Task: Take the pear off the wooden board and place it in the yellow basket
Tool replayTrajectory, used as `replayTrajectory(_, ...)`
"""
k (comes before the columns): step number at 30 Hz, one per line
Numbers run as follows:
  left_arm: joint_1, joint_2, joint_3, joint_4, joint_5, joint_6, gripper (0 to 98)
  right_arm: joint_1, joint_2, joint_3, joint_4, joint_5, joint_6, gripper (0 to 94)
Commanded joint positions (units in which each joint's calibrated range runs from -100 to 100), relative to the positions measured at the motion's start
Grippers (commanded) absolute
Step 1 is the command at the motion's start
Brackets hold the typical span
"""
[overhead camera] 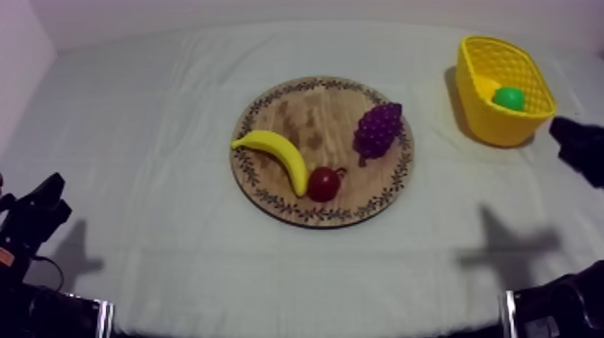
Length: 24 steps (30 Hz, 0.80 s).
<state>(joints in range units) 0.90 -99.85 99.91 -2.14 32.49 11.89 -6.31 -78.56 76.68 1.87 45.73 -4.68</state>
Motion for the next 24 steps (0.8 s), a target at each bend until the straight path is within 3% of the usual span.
replayTrajectory(1, 0.0, 0.02, -0.02, 0.01, 0.0, -0.02, 0.1, 0.42, -7.83, 6.88, -1.05, 0.7, 0.68, 0.4)
replayTrajectory(7, 0.0, 0.02, -0.02, 0.01, 0.0, 0.0, 0.1, 1.18, -15.22, 16.43, -3.57, -0.61, 1.77, 0.4)
replayTrajectory(12, 0.0, 0.02, -0.02, 0.01, 0.0, 0.0, 0.1, 2.59, -16.86, 20.78, -3.04, -2.72, 0.91, 0.3)
replayTrajectory(16, 0.0, 0.02, -0.02, 0.01, 0.0, -0.02, 0.1, 3.66, -17.11, 22.45, -3.06, -7.28, 5.7, 0.3)
replayTrajectory(20, 0.0, 0.02, -0.02, 0.01, 0.0, 0.01, 0.1, 3.89, -17.17, 22.93, -3.06, -8.39, 11.44, 0.3)
replayTrajectory(24, 0.0, 0.02, -0.02, 0.01, 0.0, 0.01, 0.1, 3.92, -17.19, 23.06, -3.07, -8.64, 14.56, 0.3)
